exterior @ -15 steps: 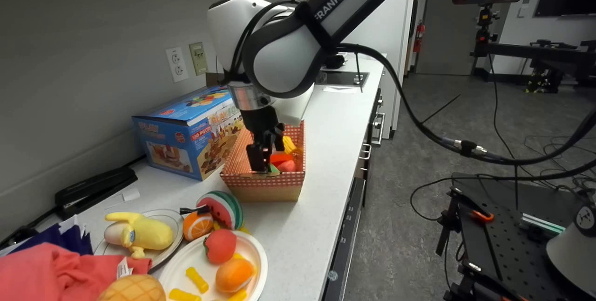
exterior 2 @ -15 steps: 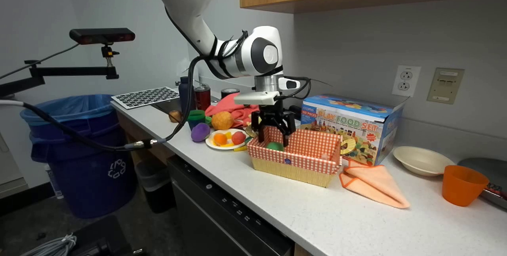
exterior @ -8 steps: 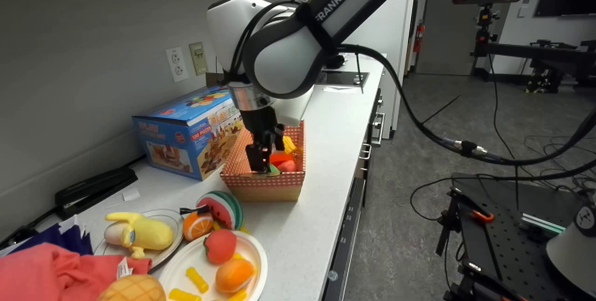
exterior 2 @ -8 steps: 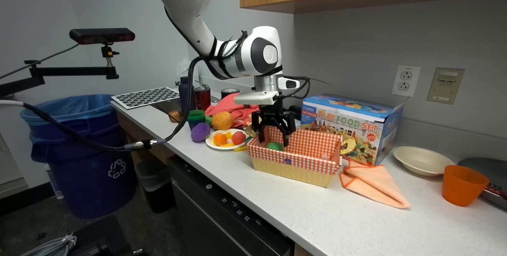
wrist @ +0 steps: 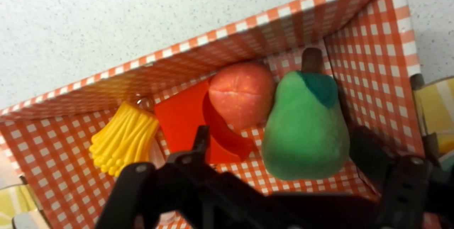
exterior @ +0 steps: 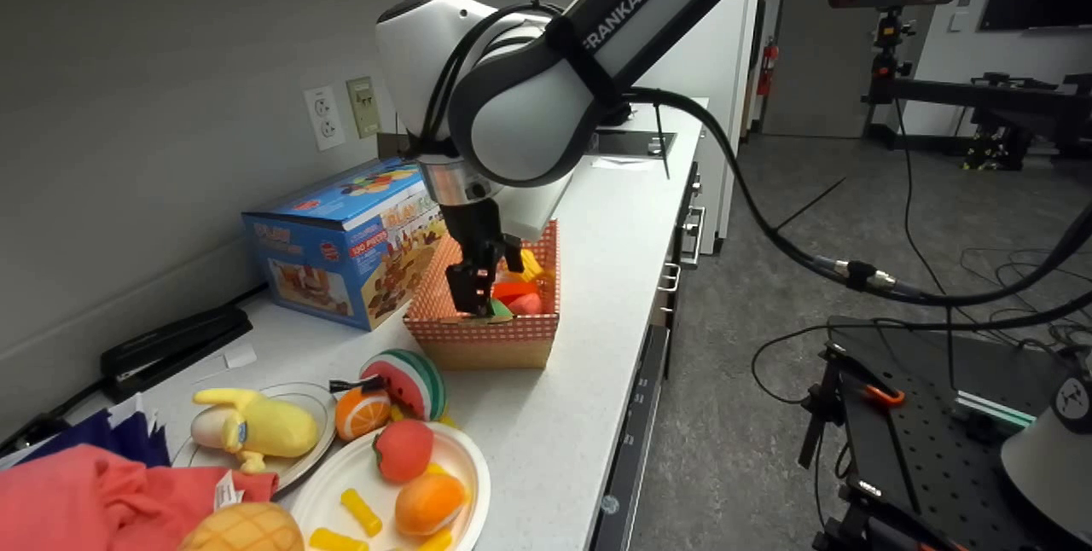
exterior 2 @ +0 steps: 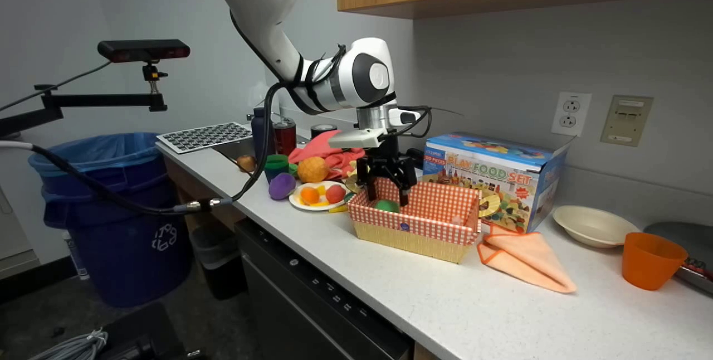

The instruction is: Remove the green plushy from the box and put it on the counter

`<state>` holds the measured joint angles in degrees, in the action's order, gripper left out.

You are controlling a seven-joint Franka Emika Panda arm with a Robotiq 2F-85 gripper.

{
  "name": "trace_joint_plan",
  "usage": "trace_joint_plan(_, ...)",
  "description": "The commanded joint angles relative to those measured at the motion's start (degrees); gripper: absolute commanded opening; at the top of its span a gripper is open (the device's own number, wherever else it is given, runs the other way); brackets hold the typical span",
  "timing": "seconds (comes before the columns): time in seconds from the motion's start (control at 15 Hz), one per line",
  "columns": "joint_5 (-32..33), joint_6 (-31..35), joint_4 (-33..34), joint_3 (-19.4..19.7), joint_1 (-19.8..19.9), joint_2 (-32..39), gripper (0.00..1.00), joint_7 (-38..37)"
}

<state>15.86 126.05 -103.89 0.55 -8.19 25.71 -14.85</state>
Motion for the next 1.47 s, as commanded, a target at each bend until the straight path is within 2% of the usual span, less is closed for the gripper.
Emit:
trace_joint_plan(0.0, -0.17, -0.12, 0.11, 0.27, -0.25, 0.01, 1.0, 0.1)
trace_joint_plan(0.13, -0.17, -0.12, 0.11, 0.29, -0.25, 0.01, 1.0, 0.09)
trace_joint_plan(0.33, -4.71, -0.18, 0.11, -1.36, 1.02, 0.13, 1.0, 2.66)
trace_joint_plan(0.53, -5.05, -0.84, 0.18, -1.06, 0.71, 0.11, 1.0, 3.11)
trace_joint_plan(0.8, -9.75, -1.56, 0.23, -2.6, 1.97, 0.09, 1.0, 7.85)
trace_joint_plan(1.0, -10.45, -3.35, 0.5, -2.55, 1.92, 0.12, 1.0, 9.66)
trace_joint_plan(1.4, -8.37, -7.72, 1.08, -1.46, 1.05, 0.16, 1.0, 8.33)
